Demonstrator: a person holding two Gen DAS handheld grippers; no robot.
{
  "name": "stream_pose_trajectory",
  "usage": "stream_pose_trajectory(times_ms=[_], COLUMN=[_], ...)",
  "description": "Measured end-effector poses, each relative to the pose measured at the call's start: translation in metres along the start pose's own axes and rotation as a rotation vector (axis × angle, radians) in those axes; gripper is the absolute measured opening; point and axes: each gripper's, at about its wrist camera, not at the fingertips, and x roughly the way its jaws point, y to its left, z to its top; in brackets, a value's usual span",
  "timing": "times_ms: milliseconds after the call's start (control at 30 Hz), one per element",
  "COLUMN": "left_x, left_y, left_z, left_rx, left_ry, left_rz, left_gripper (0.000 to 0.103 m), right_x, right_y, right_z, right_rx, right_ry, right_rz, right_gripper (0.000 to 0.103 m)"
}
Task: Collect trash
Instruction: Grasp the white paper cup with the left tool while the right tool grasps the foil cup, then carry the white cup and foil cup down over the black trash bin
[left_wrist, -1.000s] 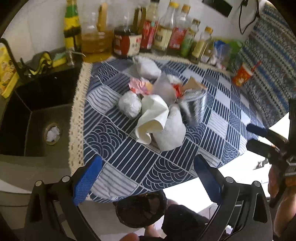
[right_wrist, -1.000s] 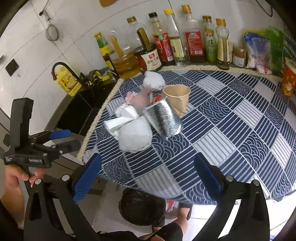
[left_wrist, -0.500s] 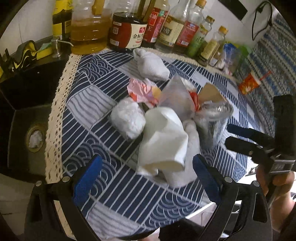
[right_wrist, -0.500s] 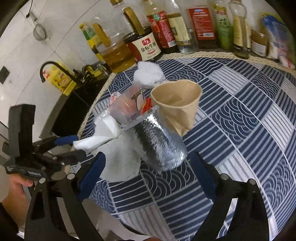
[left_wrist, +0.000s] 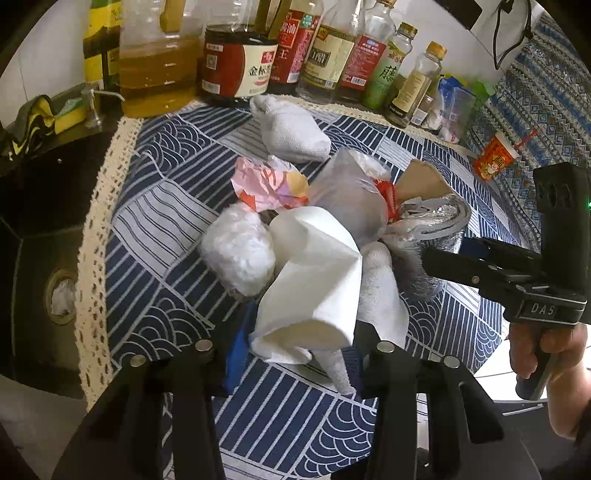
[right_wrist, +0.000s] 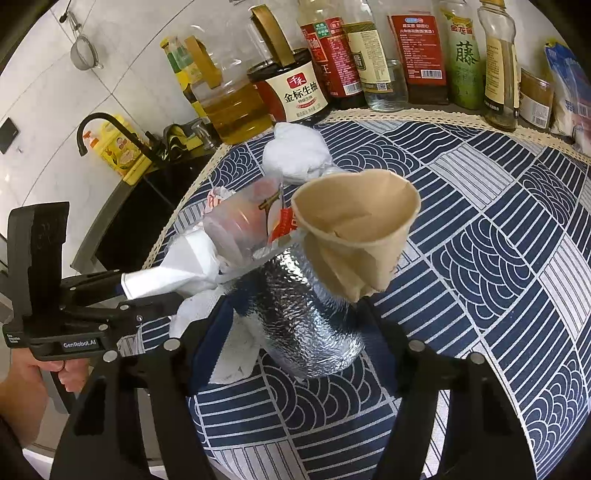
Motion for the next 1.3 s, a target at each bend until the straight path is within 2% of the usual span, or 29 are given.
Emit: stream_pose_trajectory(times_ms=[167, 367, 967, 1300], left_x=[-0.016, -0.034, -0.107, -0.148], left_y=[0.003, -0.003, -0.025, -0.032], left_z=[0.002, 0.0, -0.03, -0.061], left_rx=[-0.041, -0.027, -0.018, -0.029], left_ry=[-0.042, -0.091, -0.226, -0.286], left_rz=[-0.028, -0.007, -0.021, -0.027], left_gripper=[0.032, 0.026, 0.026, 0.026], right_x=[-0.01, -0.025, -0.083, -0.114], right_y=[0.005, 0.012, 0.037, 0.072], right_z=[-0.003, -0.01, -0.034, -0.058], right_rx=[-0.015, -0.022, -0.013, -0.031], right_ry=[-0.016, -0.042, -0.12, -0.156], right_rz=[-0.005, -0.015, -0.03, -0.016], right_gripper=[0.066, 0.066, 0.066, 0.066])
